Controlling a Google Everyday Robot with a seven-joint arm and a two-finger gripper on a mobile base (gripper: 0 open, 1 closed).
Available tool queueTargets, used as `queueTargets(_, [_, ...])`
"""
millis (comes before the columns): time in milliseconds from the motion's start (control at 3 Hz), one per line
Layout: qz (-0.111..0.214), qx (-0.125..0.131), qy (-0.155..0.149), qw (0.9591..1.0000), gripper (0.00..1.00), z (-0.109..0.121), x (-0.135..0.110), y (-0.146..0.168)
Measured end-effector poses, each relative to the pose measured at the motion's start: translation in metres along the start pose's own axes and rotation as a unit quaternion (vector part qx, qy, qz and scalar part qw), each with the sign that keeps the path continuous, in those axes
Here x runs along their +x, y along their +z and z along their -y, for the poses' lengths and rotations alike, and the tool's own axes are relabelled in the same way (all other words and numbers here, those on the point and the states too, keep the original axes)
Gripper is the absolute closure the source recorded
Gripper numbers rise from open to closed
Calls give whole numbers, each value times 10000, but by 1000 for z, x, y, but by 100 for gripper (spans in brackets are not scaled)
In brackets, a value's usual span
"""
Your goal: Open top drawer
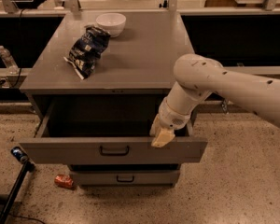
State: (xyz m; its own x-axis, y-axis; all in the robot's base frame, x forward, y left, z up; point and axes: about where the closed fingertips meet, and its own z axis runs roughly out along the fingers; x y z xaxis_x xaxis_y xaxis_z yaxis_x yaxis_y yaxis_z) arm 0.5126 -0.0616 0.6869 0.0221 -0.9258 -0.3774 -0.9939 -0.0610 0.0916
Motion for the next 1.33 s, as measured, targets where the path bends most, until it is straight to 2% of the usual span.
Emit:
queueTargets(333, [55,-215,115,9997,71,-14,0,-7])
queueTargets(1000, [90,278,-79,9995,27,16,-6,-39])
queueTargets(1333, [110,459,-187,9987,23,31,-5,-45])
